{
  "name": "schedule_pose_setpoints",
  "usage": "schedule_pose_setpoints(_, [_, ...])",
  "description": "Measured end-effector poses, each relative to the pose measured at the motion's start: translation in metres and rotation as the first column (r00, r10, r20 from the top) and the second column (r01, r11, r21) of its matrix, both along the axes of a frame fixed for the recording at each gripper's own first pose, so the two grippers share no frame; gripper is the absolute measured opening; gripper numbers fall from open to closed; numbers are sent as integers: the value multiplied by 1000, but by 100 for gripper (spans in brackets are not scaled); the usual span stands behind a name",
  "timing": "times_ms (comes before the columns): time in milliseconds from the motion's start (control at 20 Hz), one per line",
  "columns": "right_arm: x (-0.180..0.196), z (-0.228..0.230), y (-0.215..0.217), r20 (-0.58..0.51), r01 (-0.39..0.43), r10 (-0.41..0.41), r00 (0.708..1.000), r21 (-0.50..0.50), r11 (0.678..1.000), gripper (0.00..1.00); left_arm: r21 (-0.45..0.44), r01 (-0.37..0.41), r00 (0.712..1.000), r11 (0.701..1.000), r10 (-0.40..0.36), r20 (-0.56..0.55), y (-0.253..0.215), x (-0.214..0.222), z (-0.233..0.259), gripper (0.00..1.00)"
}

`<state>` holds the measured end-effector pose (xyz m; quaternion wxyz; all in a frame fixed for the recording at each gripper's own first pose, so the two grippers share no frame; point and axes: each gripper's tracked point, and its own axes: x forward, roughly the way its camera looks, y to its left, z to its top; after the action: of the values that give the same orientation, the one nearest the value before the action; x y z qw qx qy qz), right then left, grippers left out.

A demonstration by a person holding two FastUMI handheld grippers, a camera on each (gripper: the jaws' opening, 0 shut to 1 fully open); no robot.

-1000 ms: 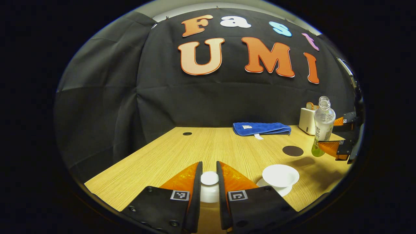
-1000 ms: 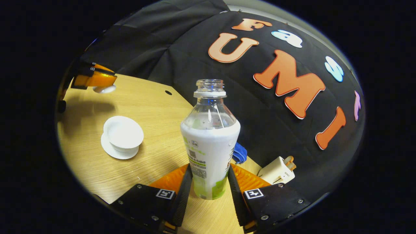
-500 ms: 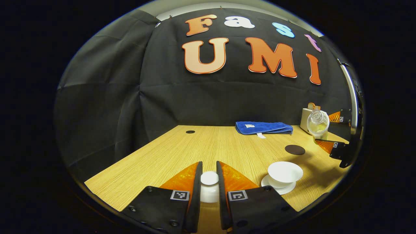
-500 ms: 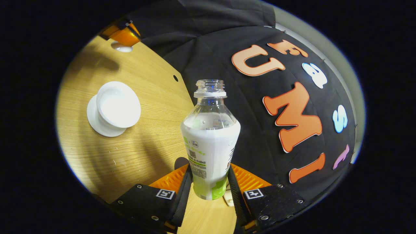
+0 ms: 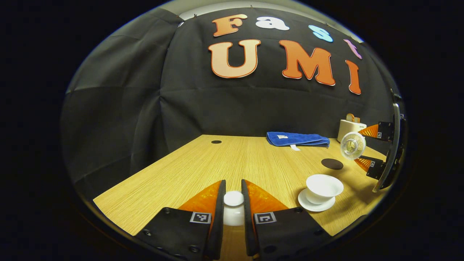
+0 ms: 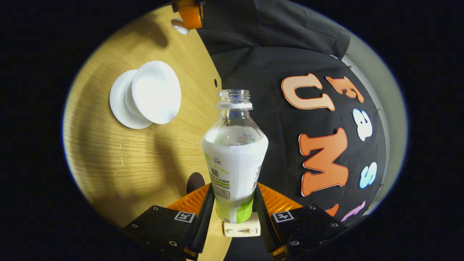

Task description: Open the teacup lid with one hand, grasp the water bottle and pour water into the teacup with the other hand; after pouring, place the water bottle on the coaster and then close the teacup lid.

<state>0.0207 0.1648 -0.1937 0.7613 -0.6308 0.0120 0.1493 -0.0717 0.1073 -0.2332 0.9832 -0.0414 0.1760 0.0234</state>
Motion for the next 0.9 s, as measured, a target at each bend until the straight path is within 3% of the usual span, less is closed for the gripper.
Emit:
schedule_pose_setpoints(150, [2,-3,2,8,-18,18,1000,-49,999,63,-14,1,1000,1000,-2,-14,-1,-1,-5,28])
schedule_pose_setpoints(600, [11,24,10,175,-70,116,978,-245,967,63,-18,-3,1000,1000,3,-22,3,-2,-8,31])
schedule_pose_setpoints(900, [15,34,10,218,-74,138,966,-278,958,63,-16,-6,1000,1000,6,-23,4,-3,-8,29])
